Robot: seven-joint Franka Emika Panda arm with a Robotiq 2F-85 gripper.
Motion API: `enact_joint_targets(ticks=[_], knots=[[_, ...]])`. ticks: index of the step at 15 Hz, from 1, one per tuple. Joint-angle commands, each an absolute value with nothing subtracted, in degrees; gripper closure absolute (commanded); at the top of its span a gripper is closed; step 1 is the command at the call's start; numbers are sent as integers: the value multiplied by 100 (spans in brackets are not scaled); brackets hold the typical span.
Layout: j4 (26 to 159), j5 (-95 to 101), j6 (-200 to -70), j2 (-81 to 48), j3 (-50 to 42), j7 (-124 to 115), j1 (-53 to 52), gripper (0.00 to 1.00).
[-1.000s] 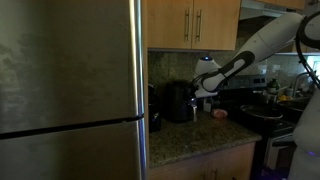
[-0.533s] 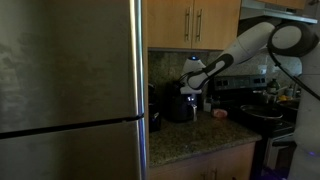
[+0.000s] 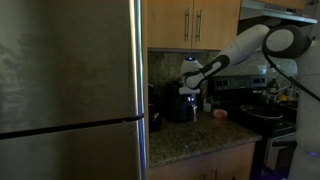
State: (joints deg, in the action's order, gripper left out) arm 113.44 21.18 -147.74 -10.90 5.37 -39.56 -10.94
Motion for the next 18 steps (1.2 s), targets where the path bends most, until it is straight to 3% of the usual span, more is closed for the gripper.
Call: enact_joint_targets(ticks=[1, 18], knots=[[11345, 2073, -14713, -1058, 429, -3953, -1198, 0], [11345, 2727, -14045, -926, 326, -4373, -1178, 0]])
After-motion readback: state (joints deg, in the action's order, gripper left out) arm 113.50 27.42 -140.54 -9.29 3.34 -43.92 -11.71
